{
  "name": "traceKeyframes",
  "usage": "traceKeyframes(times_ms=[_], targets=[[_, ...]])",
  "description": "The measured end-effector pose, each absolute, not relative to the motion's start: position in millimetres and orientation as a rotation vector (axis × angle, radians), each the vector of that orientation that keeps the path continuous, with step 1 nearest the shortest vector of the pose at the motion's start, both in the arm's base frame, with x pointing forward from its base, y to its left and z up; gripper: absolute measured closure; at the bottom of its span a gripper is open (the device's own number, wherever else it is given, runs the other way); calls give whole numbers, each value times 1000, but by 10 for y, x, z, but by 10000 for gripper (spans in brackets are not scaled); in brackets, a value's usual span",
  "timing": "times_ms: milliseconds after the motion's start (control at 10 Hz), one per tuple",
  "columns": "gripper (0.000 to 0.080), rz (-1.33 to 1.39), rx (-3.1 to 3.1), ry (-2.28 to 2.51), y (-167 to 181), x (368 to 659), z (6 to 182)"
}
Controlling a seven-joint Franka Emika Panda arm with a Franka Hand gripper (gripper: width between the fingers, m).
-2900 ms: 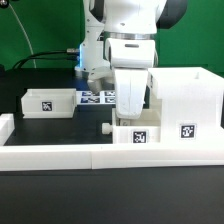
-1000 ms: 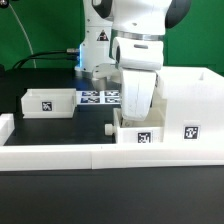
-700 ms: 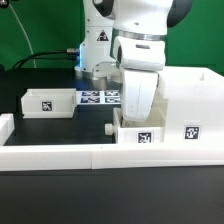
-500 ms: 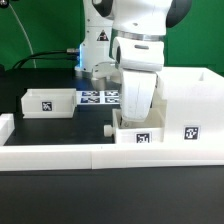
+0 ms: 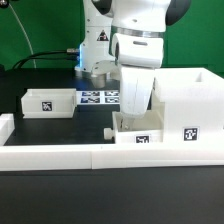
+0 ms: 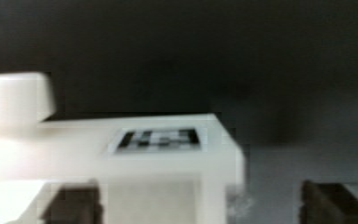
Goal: Assemble drawer
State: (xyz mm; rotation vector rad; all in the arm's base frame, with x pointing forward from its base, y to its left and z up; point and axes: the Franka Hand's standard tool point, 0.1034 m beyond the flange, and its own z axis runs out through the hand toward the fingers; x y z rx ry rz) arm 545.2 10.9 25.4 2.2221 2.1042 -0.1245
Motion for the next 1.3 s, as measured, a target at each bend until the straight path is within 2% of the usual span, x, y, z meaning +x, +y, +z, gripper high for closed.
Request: traceKeyframes(times_ms=[100,500,900,1300], targets=[[165,-117,2221,2100,104,5472,297],[150,-102,2177,2114,-171,5525,531],[150,-100,2163,2141,-313,5514,506],[150,13,2177,2275,-723,5474,377]])
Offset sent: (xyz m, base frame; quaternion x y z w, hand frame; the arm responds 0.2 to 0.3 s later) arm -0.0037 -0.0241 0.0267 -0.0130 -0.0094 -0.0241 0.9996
